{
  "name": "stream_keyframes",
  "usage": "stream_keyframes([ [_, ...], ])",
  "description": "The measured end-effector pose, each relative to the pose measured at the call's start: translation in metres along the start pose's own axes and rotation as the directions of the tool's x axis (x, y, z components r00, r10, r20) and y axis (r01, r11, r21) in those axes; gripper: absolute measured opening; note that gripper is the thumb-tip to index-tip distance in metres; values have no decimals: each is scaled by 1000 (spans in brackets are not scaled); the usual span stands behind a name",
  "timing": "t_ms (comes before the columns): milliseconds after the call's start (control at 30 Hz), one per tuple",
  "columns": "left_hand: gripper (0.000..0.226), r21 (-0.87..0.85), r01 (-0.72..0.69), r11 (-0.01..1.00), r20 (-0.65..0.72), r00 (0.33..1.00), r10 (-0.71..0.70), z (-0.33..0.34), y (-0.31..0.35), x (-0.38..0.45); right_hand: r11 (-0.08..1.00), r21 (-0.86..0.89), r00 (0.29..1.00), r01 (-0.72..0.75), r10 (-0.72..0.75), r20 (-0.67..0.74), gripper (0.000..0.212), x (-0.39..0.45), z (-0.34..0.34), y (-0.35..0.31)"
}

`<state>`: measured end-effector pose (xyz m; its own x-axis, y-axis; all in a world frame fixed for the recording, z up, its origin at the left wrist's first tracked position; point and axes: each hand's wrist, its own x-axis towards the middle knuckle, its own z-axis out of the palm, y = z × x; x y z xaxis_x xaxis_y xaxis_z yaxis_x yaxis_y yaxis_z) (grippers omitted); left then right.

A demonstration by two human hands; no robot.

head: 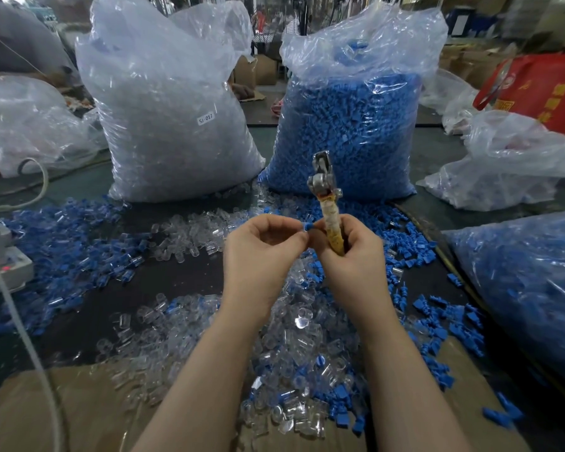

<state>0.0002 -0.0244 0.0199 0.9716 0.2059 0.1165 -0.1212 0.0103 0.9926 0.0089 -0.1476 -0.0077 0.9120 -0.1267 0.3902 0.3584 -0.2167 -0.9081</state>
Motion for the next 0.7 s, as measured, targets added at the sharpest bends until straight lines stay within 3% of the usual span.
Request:
stream_keyframes([
  [367,10,156,-46,987,-78,995,58,-2,-2,1,994,66,989,-86,77,129,15,1,-5,-3],
  [467,11,86,-37,996,-71,997,44,-5,-2,3,991,31,971,-129,120,207,8,2,-14,-1],
  [600,10,-79,-36,996,-59,998,31,-11,2,5,982,-141,941,-122,160,299,17,2,-24,1],
  [700,9,-110,-53,993,-68,997,45,-14,3,8,965,-231,921,-121,196,336,30,2,-25,3],
])
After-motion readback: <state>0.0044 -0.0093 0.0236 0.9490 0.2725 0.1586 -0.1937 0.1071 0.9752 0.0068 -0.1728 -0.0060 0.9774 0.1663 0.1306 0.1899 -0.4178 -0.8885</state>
